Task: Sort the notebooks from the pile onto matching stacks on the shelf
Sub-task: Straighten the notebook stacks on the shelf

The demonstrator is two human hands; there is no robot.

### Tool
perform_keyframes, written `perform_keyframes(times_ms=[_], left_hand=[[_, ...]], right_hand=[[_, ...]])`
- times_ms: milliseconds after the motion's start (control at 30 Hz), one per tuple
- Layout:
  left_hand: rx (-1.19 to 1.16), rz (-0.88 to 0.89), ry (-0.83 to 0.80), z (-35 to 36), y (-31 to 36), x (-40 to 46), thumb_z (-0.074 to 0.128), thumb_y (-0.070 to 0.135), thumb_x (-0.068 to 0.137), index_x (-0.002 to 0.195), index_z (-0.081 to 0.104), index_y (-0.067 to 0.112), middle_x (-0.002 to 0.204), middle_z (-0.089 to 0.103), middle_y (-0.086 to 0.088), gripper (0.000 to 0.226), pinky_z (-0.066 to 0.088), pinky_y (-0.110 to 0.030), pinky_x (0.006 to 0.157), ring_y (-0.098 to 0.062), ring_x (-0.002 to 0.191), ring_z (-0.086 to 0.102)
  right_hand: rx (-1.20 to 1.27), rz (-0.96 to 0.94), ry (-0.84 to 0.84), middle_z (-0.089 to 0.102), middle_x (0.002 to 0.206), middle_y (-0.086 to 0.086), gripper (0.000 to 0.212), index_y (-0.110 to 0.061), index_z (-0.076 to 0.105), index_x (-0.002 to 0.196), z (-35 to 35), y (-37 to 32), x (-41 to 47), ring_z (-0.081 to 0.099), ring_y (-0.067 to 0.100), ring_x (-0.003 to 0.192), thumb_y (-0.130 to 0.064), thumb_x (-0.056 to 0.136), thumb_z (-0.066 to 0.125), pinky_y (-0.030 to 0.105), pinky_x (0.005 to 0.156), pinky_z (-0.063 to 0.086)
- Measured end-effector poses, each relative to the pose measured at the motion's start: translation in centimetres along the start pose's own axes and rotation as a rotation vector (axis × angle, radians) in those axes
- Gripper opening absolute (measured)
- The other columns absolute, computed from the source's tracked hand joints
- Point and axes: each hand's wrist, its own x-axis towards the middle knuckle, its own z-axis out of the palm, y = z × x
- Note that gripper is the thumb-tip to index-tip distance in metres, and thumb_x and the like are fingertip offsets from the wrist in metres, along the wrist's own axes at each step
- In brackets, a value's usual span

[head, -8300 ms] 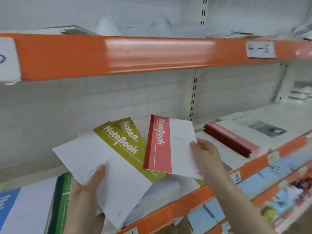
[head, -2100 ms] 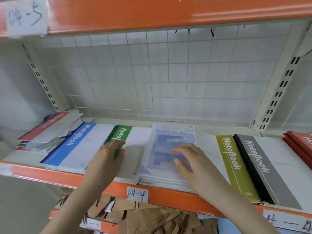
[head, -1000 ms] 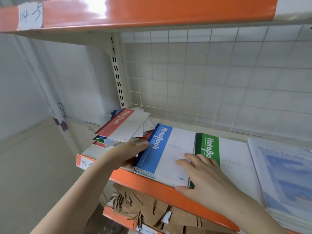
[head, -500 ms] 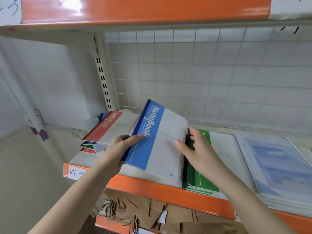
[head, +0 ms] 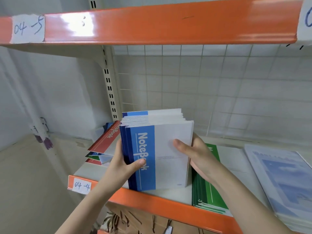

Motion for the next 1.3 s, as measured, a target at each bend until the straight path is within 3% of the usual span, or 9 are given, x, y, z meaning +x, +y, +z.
perform_keyframes(times_ms=[300,467,800,900,1000,1067,1133,1200,1300], left_hand=[[-0.022,0.018,0.080,1.2,-2.3,-1.2,0.079,0.074,0.041,0.121,0.041,0.027,0.117,0.061,0.005,0.100,0.049,-0.012,0.079,0.001,0.104,0.061],[-0.045,0.027,0.054,1.0,-2.2,-0.9,0.081,0.073,0.036,0.120,0.040,0.026,0.114,0.062,0.005,0.105,0.050,-0.012,0.076,0.002,0.101,0.062],[0.076,0.004,0.021,0.2,-1.1,0.3,0.074,0.066,0.059,0.121,0.044,0.025,0.110,0.064,0.014,0.080,0.053,-0.016,0.079,0.007,0.098,0.061],[0.102,-0.013,-0.051,0.0,0.9,2.7,0.071,0.053,0.073,0.121,0.047,0.023,0.109,0.066,0.014,0.062,0.054,-0.019,0.077,0.002,0.096,0.065],[0.076,-0.214,-0.176,0.0,2.7,5.0,0.066,0.037,0.082,0.114,0.057,0.015,0.104,0.072,0.000,0.040,0.057,-0.035,0.078,-0.015,0.089,0.071],[0.108,-0.409,-0.239,0.3,2.1,5.7,0.064,0.035,0.086,0.105,0.060,0.012,0.091,0.075,-0.002,0.031,0.058,-0.033,0.068,-0.018,0.077,0.072],[0.200,-0.585,-0.279,0.9,1.1,5.8,0.067,0.038,0.085,0.099,0.061,0.008,0.079,0.075,-0.003,0.034,0.056,-0.028,0.056,-0.018,0.066,0.072],[0.261,-0.697,-0.295,1.3,0.6,5.8,0.068,0.040,0.084,0.094,0.060,0.006,0.068,0.073,-0.003,0.036,0.052,-0.023,0.048,-0.016,0.056,0.069],[0.281,-0.708,-0.262,1.5,0.5,6.5,0.070,0.041,0.082,0.094,0.060,0.006,0.071,0.072,-0.004,0.039,0.051,-0.023,0.046,-0.017,0.057,0.069]], right_hand=[[-0.006,-0.053,0.114,0.071,0.108,-0.007,0.094,-0.021,0.053,0.122,2.7,1.6,-1.5,0.067,0.010,0.101,-0.066,0.045,0.081,0.019,0.074,0.053],[-0.037,-0.052,0.119,0.069,0.114,-0.004,0.099,-0.023,0.047,0.129,2.4,0.8,-1.3,0.066,0.012,0.105,-0.065,0.046,0.082,0.028,0.083,0.053],[-0.184,-0.101,0.167,0.070,0.109,-0.005,0.049,-0.027,0.058,0.112,2.2,-0.4,-0.1,0.066,0.010,0.103,-0.046,0.069,0.072,0.033,0.090,0.052],[-0.182,-0.055,0.277,0.069,0.110,-0.003,0.068,-0.018,0.058,0.115,1.4,-1.1,2.1,0.066,0.013,0.102,-0.061,0.064,0.071,0.039,0.094,0.051],[-0.284,0.086,0.390,0.068,0.097,-0.001,0.068,-0.003,0.059,0.102,-0.1,-2.0,3.8,0.065,0.016,0.088,-0.063,0.070,0.063,0.035,0.084,0.052],[-0.396,0.152,0.457,0.057,0.082,0.004,0.046,0.000,0.053,0.087,-1.3,-2.6,3.6,0.057,0.020,0.076,-0.046,0.086,0.055,0.031,0.070,0.044],[-0.521,0.197,0.471,0.059,0.103,0.009,0.030,0.001,0.054,0.107,-2.6,-2.6,2.4,0.058,0.027,0.098,-0.026,0.096,0.047,0.034,0.084,0.045],[-0.595,0.216,0.472,0.051,0.133,0.013,0.039,0.000,0.047,0.131,-3.5,-2.4,1.2,0.048,0.027,0.123,-0.018,0.097,0.044,0.037,0.105,0.036],[-0.589,0.181,0.500,0.054,0.128,0.005,0.035,-0.005,0.052,0.129,-4.3,-2.0,0.1,0.051,0.022,0.120,-0.012,0.096,0.043,0.040,0.107,0.039]])
